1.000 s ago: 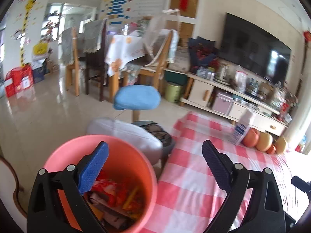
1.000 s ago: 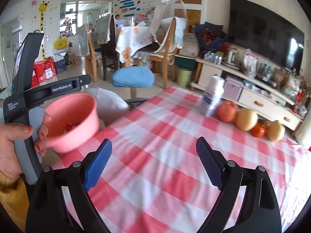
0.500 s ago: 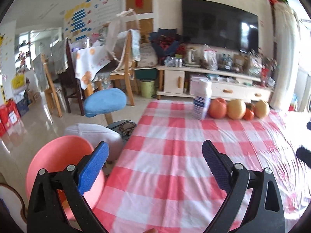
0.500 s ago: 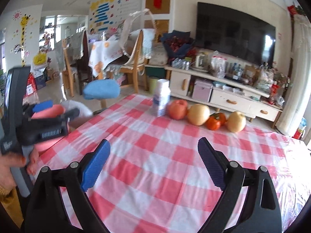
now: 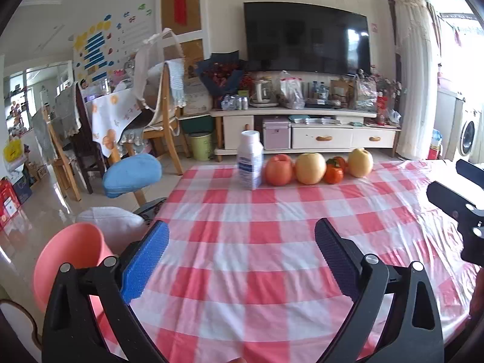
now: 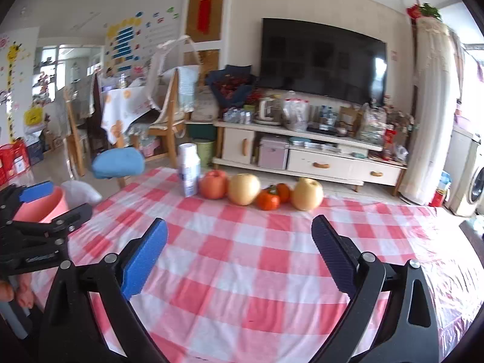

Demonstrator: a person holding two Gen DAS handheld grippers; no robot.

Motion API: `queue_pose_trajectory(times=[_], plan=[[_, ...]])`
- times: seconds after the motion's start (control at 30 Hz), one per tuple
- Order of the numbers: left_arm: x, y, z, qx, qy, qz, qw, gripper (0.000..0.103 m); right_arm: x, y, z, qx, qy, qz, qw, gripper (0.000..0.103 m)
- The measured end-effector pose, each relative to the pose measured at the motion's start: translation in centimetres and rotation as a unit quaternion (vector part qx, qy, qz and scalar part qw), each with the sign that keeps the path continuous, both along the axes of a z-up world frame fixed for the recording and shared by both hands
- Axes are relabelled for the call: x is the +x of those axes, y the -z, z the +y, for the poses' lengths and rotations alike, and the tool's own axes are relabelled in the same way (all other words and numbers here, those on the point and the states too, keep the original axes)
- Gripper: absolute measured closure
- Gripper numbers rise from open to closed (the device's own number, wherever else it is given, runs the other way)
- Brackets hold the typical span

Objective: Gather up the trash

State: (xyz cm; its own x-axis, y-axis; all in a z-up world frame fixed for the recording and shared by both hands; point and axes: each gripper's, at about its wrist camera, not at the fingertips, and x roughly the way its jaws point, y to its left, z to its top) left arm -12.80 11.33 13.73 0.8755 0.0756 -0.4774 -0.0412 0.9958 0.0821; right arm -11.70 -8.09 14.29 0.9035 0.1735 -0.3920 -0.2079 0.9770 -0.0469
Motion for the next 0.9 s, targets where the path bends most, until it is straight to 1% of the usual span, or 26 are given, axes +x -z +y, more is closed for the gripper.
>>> queue_pose_trajectory(times=[0.13, 0.27, 0.47, 0.6, 0.73, 0.9], plan=[[-0.1, -0.5, -2.3, -0.006, 0.019, 0.008, 0.9998, 0.007, -0.1, -0.2, -2.5, 0.003, 0.029, -0.013, 0.999, 0.004], [-0.1, -0.7, -4.5, -0.002, 0.032, 0.012, 0.9994, 0.006, -0.2, -0.5, -4.6, 0.003, 0.053, -0.025, 0.998, 0.004], [-0.1, -1.2, -7.7, -0.001, 0.051, 0.006, 0.9987, 0.006, -0.6, -0.7, -7.5, 0.004, 0.084, -0.037, 0.996, 0.004], [-0.1, -1.8, -9.3, -0.003, 0.060, 0.000, 0.9982, 0.006, -1.0, -0.8, -8.7, 0.003, 0.096, -0.043, 0.994, 0.004], [0.0, -2.4, -10.4, -0.015, 0.065, -0.005, 0.9977, 0.006, -1.6, -0.9, -9.5, -0.001, 0.103, -0.052, 0.993, 0.004], [-0.3, -3.0, -11.6, -0.012, 0.063, -0.016, 0.9978, 0.006, -2.1, -1.1, -10.2, 0.002, 0.106, -0.057, 0.993, 0.004]])
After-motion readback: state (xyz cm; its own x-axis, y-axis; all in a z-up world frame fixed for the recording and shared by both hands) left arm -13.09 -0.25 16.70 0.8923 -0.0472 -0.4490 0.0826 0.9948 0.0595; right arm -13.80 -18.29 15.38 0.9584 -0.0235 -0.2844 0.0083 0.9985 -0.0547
